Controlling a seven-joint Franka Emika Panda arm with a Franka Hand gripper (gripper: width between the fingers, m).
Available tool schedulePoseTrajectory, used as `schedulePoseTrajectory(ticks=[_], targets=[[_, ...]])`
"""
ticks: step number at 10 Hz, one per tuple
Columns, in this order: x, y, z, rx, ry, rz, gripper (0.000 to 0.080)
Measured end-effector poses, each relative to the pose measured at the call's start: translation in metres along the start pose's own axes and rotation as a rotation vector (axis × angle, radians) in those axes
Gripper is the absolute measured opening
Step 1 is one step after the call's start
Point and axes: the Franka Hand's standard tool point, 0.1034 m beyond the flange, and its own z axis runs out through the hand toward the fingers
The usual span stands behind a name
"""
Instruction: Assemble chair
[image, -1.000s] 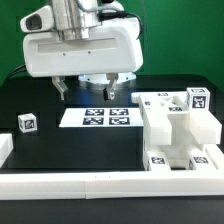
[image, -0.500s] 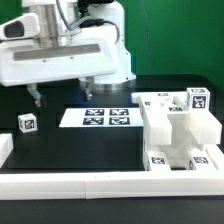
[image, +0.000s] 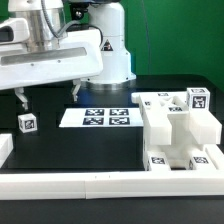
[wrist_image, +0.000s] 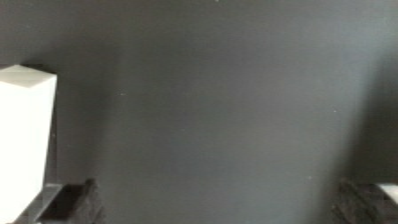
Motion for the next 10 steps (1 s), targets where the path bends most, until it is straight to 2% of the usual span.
schedulePoseTrajectory(ticks=[1,2,3,5,6,7,8,9,10], targets=[[-0.001,0.007,0.001,-0.005,-0.088,0.003,0.0649],[0.0,0.013,0.001,-0.017,-0.123,0.006,0.0649],[-0.004,0.011,0.003,0.005,-0.191,0.044,0.0649],[-0.002,0.007,0.006,0.021,-0.293,0.037,0.0649],[-0.006,0.011,0.009,0.036,-0.344,0.025,0.0649],[-0.015,0.024,0.018,0.048,-0.432,0.026,0.0649],[-0.021,0.03,0.023,0.049,-0.477,0.047,0.0649],[-0.034,0.031,0.027,0.049,-0.569,0.069,0.0649],[-0.03,0.028,0.027,0.06,-0.638,0.061,0.0649]])
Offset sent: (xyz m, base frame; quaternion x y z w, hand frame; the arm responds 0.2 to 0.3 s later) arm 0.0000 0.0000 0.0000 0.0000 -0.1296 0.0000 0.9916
